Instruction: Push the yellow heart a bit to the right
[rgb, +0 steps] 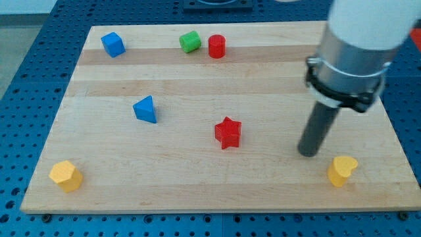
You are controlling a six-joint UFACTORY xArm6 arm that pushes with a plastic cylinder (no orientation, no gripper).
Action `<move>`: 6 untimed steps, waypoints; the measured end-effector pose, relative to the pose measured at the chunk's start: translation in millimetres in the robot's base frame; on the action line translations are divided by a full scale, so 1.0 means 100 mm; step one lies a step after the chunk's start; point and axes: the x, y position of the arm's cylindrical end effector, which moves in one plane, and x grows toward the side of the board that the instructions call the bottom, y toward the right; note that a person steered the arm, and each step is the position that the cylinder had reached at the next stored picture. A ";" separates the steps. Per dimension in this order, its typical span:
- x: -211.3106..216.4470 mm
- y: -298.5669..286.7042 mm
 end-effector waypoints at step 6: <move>0.38 0.38</move>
